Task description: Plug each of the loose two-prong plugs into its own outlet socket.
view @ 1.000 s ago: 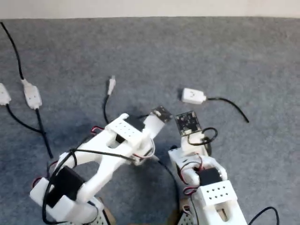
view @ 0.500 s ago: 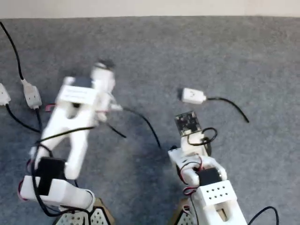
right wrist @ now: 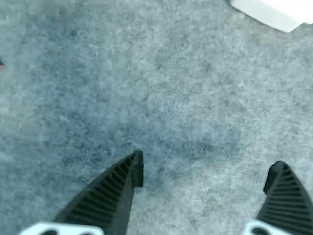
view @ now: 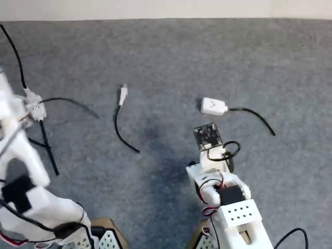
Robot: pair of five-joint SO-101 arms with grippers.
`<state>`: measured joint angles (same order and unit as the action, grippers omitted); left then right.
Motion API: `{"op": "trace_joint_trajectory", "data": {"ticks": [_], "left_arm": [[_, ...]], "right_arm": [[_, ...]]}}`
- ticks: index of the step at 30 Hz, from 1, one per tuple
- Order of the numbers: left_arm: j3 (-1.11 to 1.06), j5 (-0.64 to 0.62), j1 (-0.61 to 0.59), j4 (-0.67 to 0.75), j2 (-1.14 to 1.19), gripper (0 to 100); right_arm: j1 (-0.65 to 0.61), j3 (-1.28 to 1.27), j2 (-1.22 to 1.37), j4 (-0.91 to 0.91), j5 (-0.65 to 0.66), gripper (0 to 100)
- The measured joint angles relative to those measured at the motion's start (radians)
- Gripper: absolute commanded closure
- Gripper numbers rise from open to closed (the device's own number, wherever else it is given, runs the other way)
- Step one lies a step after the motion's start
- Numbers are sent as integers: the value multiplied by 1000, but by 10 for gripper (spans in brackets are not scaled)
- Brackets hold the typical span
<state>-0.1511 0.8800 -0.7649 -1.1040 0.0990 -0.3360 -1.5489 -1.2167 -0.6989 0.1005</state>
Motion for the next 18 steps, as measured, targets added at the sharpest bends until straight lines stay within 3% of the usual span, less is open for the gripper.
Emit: {"op": "trace_joint_trajectory", "data": {"ticks": [6,11,14,18], "left_arm": [[250,2,-127,40,298,975],[585,3,-173,-101,572,967],[787,3,-186,-199,717,900],[1017,3,-199,-308,858,736]], "right_arm": [[0,0,0,0,0,628],[0,0,0,0,0,628],[0,0,0,0,0,628],[0,0,0,0,0,628]]}}
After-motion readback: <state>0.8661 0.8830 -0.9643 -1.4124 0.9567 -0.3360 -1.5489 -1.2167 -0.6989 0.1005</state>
